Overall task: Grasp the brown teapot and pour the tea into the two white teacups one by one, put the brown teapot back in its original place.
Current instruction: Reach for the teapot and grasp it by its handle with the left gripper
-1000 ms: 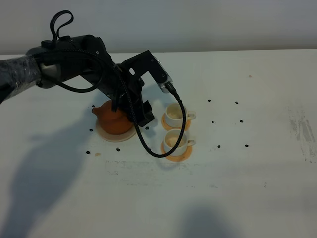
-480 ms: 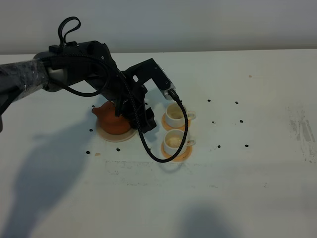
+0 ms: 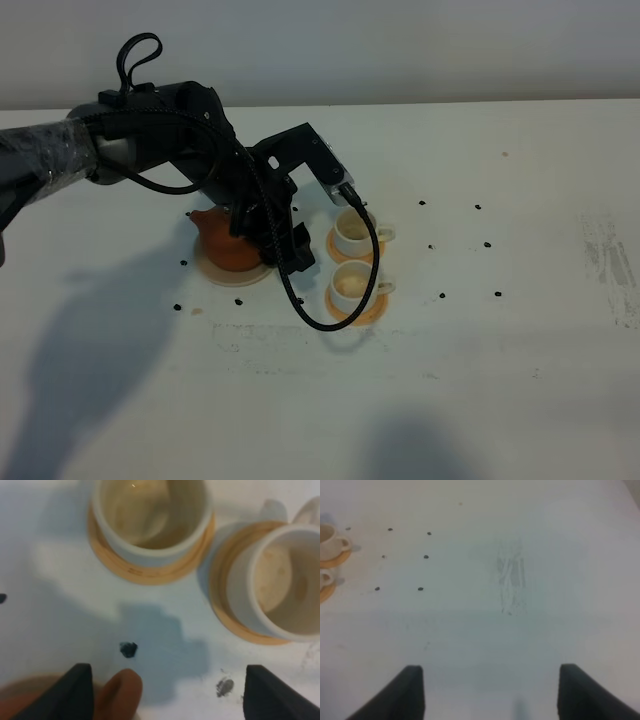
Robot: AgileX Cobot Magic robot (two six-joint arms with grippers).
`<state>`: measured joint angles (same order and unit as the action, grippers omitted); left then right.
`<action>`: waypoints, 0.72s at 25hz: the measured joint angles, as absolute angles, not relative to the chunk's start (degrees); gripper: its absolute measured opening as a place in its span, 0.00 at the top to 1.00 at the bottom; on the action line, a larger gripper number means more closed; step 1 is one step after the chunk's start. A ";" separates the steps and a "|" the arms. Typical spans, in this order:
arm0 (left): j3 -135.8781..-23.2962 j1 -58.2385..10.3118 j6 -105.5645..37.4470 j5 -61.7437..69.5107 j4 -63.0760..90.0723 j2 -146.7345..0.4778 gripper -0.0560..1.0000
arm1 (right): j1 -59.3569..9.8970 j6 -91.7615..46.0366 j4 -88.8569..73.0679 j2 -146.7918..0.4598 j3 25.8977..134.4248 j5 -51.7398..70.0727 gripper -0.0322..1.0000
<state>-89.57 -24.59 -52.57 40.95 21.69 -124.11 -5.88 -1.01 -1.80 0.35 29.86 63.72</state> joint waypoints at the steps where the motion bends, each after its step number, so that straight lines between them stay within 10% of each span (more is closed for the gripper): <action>1: -89.57 -24.59 -52.43 41.44 21.69 -124.11 0.38 | -5.88 -1.01 -1.80 0.35 29.86 63.72 0.44; 18: -89.57 -23.43 -51.73 43.69 22.90 -124.11 0.38 | -5.83 -1.01 -1.80 0.35 29.86 63.72 0.44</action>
<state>-89.57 -23.43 -51.73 43.69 22.90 -124.11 -5.83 -1.01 -1.80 0.35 29.86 63.72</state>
